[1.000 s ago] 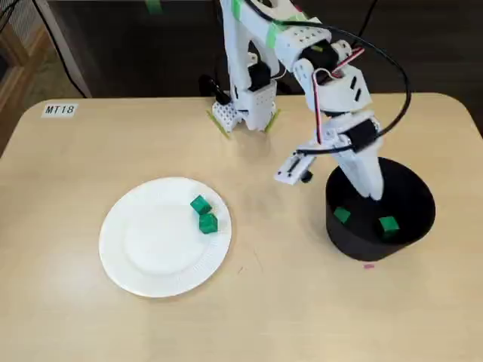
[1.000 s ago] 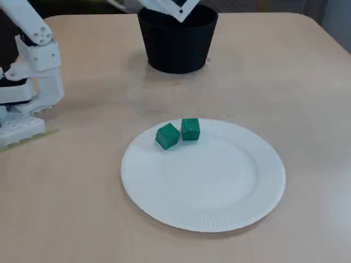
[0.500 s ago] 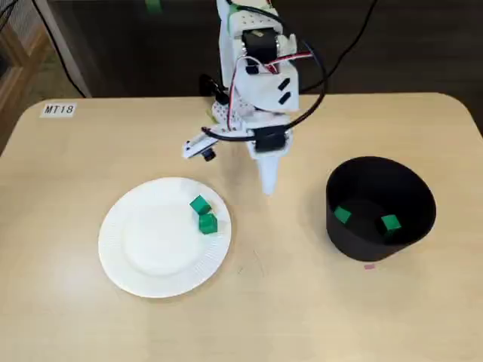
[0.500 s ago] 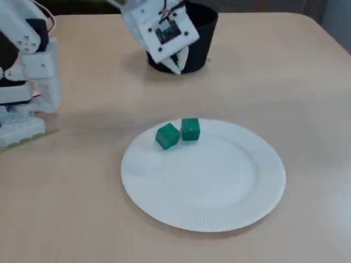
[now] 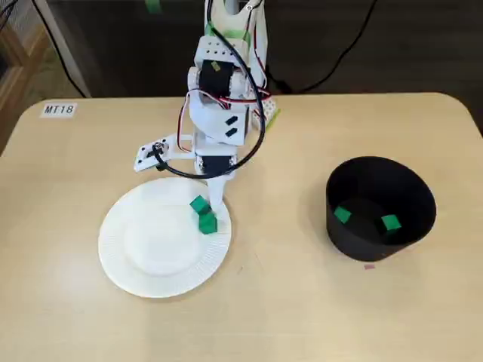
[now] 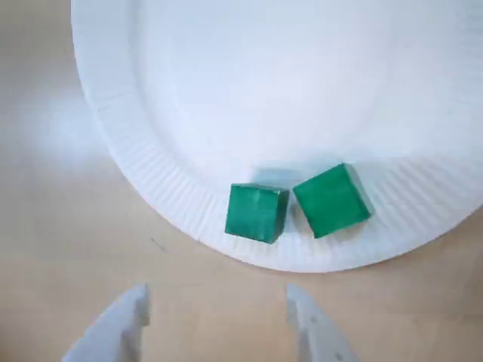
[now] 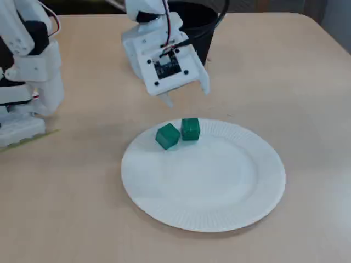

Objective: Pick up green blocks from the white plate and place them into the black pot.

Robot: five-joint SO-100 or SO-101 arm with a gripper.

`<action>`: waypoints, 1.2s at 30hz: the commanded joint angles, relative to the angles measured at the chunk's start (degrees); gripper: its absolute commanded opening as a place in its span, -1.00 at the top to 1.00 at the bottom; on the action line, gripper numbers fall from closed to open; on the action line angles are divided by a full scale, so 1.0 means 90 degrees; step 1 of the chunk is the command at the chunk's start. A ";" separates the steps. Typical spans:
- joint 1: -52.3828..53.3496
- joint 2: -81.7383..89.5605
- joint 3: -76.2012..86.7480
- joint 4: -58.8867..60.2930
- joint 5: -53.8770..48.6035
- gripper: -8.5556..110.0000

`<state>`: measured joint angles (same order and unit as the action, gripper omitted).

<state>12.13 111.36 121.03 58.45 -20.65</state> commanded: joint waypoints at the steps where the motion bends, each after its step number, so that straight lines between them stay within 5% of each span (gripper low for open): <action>1: 0.0088 -0.0146 -0.0371 0.0068 -0.0039 0.37; 25: 0.0215 -0.2139 -0.1660 0.0371 -0.0137 0.43; 36: 0.0508 -0.2725 -0.1719 -0.0381 0.0137 0.89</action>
<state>15.91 87.45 108.02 56.34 -19.78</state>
